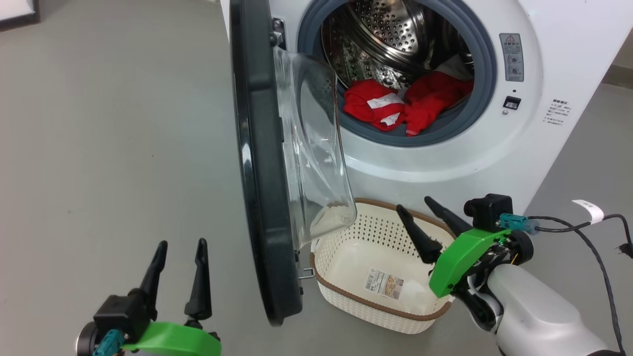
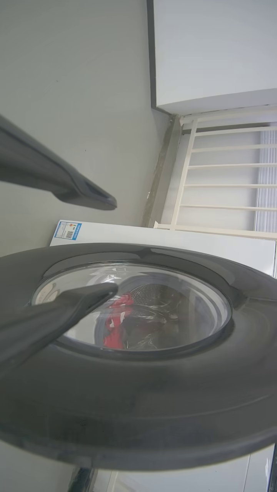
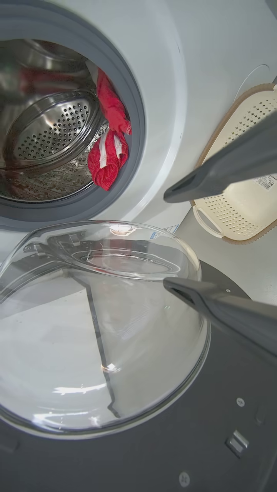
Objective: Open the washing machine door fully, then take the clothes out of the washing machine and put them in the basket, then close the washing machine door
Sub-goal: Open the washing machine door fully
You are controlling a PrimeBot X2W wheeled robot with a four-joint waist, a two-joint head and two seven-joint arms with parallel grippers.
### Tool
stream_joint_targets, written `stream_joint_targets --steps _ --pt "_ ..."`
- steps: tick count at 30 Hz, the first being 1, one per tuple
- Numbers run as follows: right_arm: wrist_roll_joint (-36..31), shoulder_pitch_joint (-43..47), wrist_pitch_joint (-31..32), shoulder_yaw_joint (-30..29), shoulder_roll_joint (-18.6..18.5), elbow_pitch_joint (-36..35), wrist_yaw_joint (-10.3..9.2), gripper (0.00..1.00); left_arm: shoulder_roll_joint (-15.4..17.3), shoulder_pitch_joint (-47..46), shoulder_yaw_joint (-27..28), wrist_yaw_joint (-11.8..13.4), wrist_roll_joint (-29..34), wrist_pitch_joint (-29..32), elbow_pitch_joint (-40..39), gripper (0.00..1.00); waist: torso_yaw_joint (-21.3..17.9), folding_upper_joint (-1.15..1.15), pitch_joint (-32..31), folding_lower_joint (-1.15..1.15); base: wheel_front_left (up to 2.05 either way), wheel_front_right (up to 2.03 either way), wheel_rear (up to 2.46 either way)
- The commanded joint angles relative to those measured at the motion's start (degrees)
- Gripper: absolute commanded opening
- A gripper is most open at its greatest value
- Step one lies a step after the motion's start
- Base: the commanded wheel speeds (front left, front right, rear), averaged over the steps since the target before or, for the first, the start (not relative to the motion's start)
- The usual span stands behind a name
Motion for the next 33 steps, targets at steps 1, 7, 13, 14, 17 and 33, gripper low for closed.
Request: stream_joint_targets --steps 1,7,13,14,17,33 --pt "-3.68 0.10 -0.81 -2.98 0.84 -1.03 0.03 1.00 1.39 -0.24 1.94 0.59 -0.20 -0.10 -1.41 1.00 -0.25 0.00 -0.43 0.00 0.00 0.00 0.00" --pt "-15.28 4.42 -0.84 -14.16 3.27 -5.75 0.03 1.00 1.64 0.21 1.73 0.78 -0.29 0.01 -1.93 1.00 -0.51 0.00 -0.78 0.00 0.00 0.00 0.00" --pt "-24.95 11.49 -0.85 -22.71 6.40 -12.70 0.03 1.00 1.79 0.28 1.34 0.75 -0.48 0.05 -2.05 1.00 -0.33 0.00 -1.19 0.00 0.00 0.00 0.00" --pt "-25.80 12.39 -0.85 -23.29 6.63 -13.49 0.03 1.00 1.78 0.29 1.26 0.76 -0.51 0.04 -2.06 1.00 -0.30 0.00 -1.23 0.00 0.00 0.00 0.00" --pt "-26.80 14.53 -0.86 -24.28 6.98 -14.73 0.03 1.00 1.77 0.36 1.15 0.75 -0.65 0.01 -2.22 1.00 -0.26 0.00 -1.36 0.00 0.00 0.00 0.00" --pt "-26.24 17.09 -0.86 -22.80 7.09 -17.22 0.03 1.00 2.23 0.62 0.79 1.79 -0.74 -0.01 -3.43 1.00 -0.78 0.00 -0.23 0.00 0.00 0.00 0.00"
